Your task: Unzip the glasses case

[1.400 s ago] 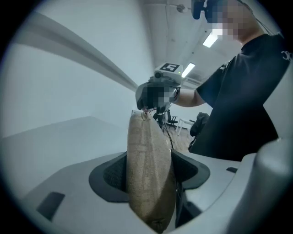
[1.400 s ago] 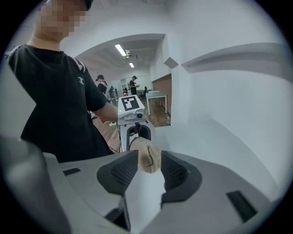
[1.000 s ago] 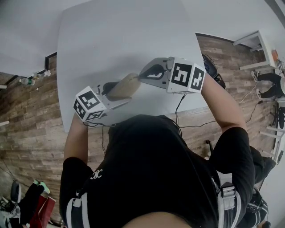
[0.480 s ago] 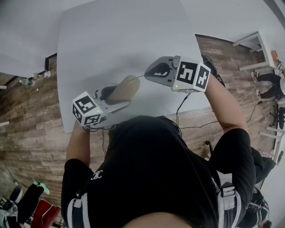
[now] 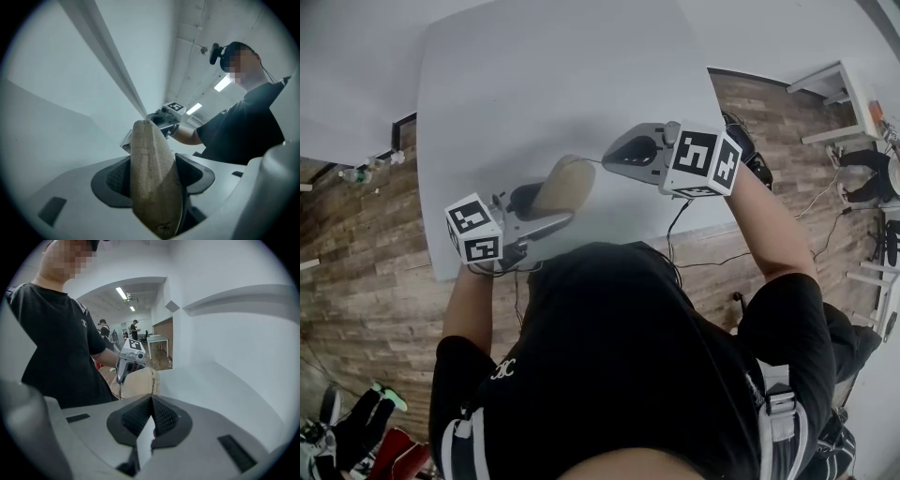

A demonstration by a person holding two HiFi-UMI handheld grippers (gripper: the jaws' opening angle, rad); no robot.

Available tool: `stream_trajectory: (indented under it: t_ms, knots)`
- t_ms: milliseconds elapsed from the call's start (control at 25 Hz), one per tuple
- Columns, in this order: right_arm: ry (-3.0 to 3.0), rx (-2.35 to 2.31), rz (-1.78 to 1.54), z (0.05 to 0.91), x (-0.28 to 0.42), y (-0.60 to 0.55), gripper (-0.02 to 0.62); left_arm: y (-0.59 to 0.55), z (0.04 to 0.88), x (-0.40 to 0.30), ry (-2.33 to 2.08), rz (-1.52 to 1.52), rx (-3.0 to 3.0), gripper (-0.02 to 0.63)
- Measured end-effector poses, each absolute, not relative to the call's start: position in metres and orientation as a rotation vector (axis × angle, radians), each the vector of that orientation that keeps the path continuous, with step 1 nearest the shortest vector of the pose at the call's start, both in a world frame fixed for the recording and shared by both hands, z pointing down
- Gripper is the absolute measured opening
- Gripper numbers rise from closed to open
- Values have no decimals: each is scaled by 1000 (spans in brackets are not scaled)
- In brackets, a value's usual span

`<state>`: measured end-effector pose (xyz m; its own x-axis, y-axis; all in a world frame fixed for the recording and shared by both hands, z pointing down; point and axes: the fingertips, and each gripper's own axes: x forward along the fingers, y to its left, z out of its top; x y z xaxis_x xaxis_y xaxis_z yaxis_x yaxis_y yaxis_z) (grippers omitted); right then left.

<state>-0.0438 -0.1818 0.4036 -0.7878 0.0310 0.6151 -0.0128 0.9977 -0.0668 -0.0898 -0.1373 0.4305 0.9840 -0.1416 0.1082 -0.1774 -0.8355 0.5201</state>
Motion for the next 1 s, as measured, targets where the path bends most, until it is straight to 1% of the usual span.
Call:
stream_trajectory:
  t_ms: [240, 400, 560, 800, 1000]
  knots:
    - [-2533, -11, 171, 395, -47, -180, 12, -137, 414, -87, -140, -190, 2408, 283]
    - [-2496, -15, 174, 396, -35, -178, 12, -140, 408, -90, -115, -340, 2305, 284]
    - [-2478, -14, 215, 408, -28, -167, 12, -144, 409, -94, -135, -390, 2253, 282]
    - [-2525, -47, 305, 421, -41, -153, 12, -164, 403, -107, -155, -583, 2122, 282]
    - [-2550, -30, 314, 421, -51, -153, 12, -179, 404, -111, -188, -631, 2066, 282]
